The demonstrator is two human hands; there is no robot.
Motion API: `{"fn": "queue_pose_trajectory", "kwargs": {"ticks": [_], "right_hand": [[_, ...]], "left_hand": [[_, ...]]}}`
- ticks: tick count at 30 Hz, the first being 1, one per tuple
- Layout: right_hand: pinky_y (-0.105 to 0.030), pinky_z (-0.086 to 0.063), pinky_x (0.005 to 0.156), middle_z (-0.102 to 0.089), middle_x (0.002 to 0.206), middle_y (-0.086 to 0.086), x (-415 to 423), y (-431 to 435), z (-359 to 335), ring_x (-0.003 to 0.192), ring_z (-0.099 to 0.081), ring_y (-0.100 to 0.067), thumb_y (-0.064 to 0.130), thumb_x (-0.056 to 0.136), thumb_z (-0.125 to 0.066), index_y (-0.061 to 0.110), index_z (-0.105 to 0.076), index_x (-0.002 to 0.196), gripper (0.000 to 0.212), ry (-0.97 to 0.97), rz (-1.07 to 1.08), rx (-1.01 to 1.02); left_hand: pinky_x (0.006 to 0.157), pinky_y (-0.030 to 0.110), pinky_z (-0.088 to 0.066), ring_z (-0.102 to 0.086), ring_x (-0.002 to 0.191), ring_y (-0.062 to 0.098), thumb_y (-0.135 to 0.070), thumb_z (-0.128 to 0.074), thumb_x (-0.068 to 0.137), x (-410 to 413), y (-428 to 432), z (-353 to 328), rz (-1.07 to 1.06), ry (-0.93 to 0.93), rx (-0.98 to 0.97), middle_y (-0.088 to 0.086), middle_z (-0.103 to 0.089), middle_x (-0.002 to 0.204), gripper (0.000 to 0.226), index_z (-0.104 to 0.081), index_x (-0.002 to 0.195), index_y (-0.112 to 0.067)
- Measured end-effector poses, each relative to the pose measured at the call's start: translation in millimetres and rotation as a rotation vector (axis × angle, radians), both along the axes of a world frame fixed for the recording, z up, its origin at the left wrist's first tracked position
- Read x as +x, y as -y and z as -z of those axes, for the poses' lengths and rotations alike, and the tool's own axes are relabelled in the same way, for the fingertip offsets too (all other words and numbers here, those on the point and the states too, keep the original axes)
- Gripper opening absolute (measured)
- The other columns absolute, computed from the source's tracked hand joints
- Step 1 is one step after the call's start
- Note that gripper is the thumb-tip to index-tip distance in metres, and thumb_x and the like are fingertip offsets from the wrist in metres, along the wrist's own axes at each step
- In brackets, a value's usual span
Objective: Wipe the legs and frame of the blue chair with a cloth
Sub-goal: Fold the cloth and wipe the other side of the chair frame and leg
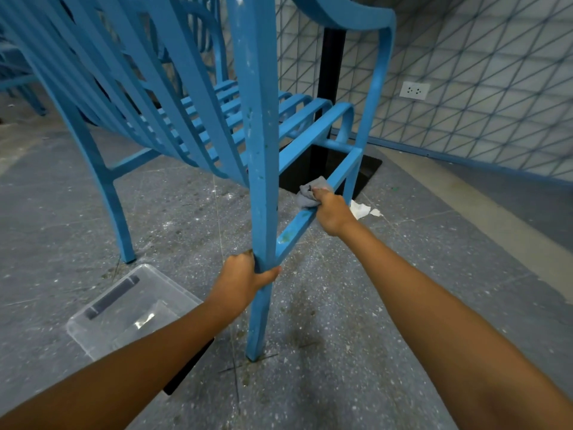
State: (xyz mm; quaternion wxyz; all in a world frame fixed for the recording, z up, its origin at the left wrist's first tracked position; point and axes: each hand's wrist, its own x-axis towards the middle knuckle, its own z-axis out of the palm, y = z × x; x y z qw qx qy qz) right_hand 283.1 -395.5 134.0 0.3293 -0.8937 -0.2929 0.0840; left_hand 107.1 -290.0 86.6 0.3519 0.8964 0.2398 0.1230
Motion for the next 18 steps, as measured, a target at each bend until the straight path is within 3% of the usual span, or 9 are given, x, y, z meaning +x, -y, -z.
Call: {"fn": "queue_pose_trajectory", "kwargs": {"ticks": [4, 7, 10, 13, 15, 18], "right_hand": [[-0.027, -0.037, 0.085, -0.053, 0.127, -0.021, -4, 2, -7, 0.114, -0.051, -0.035, -0.003, 0.092, -0.034, 0.009, -0.049, 0.129, 0.041, 0.002, 0.046, 0.072], [-0.028, -0.04, 0.09, -0.056, 0.123, -0.019, -13, 0, -8, 0.113, -0.053, -0.033, -0.006, 0.09, -0.036, 0.005, -0.053, 0.123, 0.038, 0.083, -0.016, 0.085], [-0.019, -0.035, 0.091, -0.055, 0.124, -0.021, -22, -7, -2, 0.118, -0.049, -0.034, -0.01, 0.088, -0.036, -0.002, -0.054, 0.122, 0.04, 0.068, -0.071, 0.03], [-0.03, -0.031, 0.103, -0.05, 0.131, -0.022, -29, -10, 5, 0.128, -0.04, -0.034, -0.01, 0.088, -0.037, 0.0, -0.05, 0.127, 0.043, 0.098, -0.012, -0.005], [-0.035, -0.033, 0.104, -0.049, 0.131, -0.022, -34, -11, 8, 0.126, -0.042, -0.036, -0.008, 0.088, -0.036, 0.001, -0.05, 0.128, 0.043, 0.11, 0.01, -0.002], [-0.039, -0.033, 0.107, -0.046, 0.135, -0.02, -42, -10, 10, 0.126, -0.042, -0.037, -0.008, 0.089, -0.035, 0.003, -0.046, 0.132, 0.046, 0.119, 0.011, -0.004]], "left_hand": [[0.042, 0.007, -0.039, -0.052, 0.057, 0.0, -0.038, -0.068, 0.08, -1, 0, -1, 0.011, 0.003, 0.004, -0.01, -0.054, 0.071, 0.048, -0.06, 0.113, -0.004], [0.043, 0.007, -0.039, -0.052, 0.057, 0.001, -0.038, -0.069, 0.08, -1, -1, 0, 0.012, -0.002, -0.003, -0.006, -0.056, 0.073, 0.046, -0.061, 0.111, -0.004], [0.046, 0.012, -0.043, -0.054, 0.057, 0.005, -0.037, -0.069, 0.08, 0, -1, 0, 0.007, -0.006, -0.003, -0.006, -0.056, 0.073, 0.044, -0.061, 0.108, -0.004], [0.055, 0.023, -0.051, -0.06, 0.066, 0.014, -0.036, -0.069, 0.08, -1, 0, -2, 0.02, -0.009, 0.011, -0.001, -0.059, 0.078, 0.043, -0.061, 0.107, -0.003], [0.062, 0.031, -0.056, -0.064, 0.071, 0.02, -0.036, -0.069, 0.08, -1, 0, -3, 0.025, -0.012, 0.012, 0.001, -0.06, 0.08, 0.042, -0.061, 0.106, -0.003], [0.059, 0.031, -0.055, -0.064, 0.07, 0.021, -0.035, -0.07, 0.08, -1, 0, -3, 0.03, -0.005, 0.004, 0.002, -0.06, 0.079, 0.041, -0.062, 0.103, -0.002]]}}
